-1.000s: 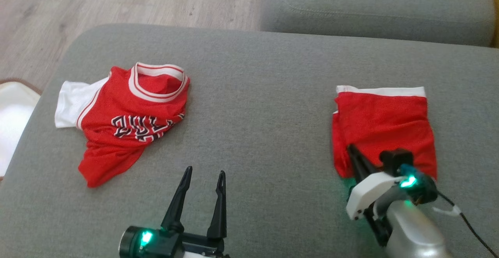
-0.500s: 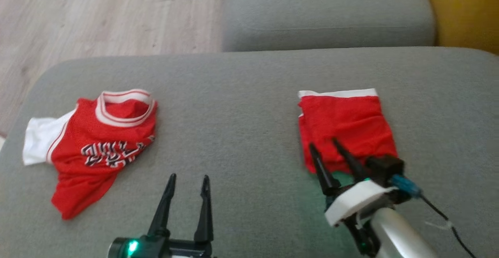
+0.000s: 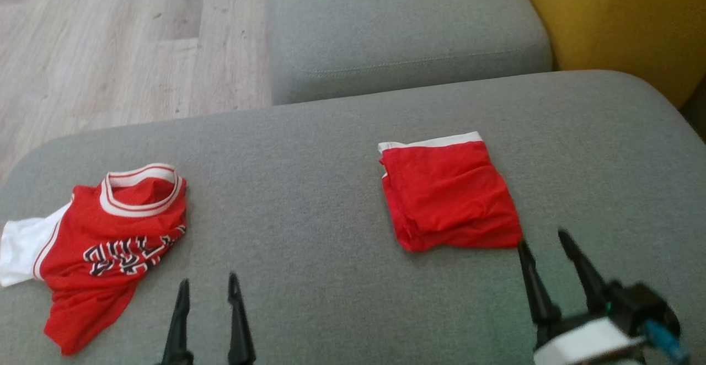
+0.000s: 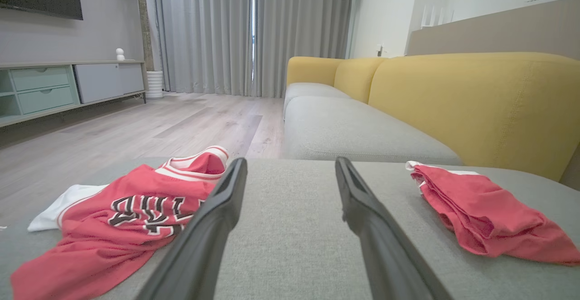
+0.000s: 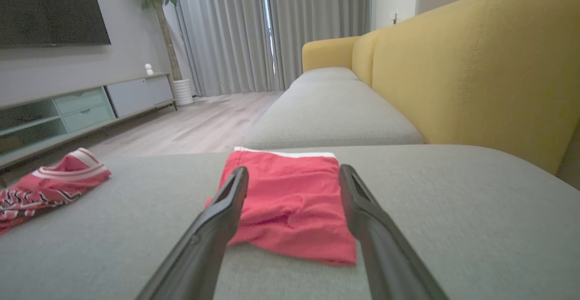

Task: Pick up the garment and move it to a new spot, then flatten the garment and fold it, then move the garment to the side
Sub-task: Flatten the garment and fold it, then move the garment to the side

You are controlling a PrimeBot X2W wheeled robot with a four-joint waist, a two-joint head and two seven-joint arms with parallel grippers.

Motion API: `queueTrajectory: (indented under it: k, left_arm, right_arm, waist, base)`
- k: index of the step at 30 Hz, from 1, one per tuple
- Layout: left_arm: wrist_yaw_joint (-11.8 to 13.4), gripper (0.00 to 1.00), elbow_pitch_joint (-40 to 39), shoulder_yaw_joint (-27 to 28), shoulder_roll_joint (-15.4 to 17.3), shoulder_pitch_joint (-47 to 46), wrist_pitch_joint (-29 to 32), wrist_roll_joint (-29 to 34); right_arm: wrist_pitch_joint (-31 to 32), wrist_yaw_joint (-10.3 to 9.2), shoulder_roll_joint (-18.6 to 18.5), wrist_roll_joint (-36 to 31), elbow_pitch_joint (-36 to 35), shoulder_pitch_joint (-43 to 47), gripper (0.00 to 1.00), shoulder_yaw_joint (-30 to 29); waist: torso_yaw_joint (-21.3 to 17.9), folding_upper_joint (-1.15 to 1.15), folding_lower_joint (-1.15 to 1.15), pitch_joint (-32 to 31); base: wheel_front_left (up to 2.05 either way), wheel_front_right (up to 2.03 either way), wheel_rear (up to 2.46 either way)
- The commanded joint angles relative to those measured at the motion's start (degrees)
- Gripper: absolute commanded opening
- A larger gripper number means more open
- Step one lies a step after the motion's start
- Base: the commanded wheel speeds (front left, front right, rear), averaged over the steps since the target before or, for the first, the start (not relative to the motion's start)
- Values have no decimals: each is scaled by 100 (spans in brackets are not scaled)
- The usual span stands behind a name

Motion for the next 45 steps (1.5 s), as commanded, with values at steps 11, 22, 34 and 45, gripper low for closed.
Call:
queueTrajectory:
  k: [11,22,34,45]
  left_arm:
    - [-164,100,-166,469,-33,197,-55,57]
    - [-267,100,-153,421,-33,162,-55,98]
    - [-304,100,-193,438,-33,173,-55,90]
    - [-318,100,-203,454,-33,174,-55,119]
  right_arm:
    - [-63,39,26,-399,-326,275,100,33]
    - [-63,39,94,-529,-322,372,100,-69]
    - [-63,39,113,-588,-244,385,100,-115]
    - [-63,39,149,-618,-226,405,100,-142]
  waist:
    - [-108,0,1,-105]
    - [-18,0,1,-122]
    - [-15,0,1,-103]
    - [-10,0,1,-82]
  base:
    - [0,0,0]
    - [0,0,0]
    - [0,0,0]
    - [0,0,0]
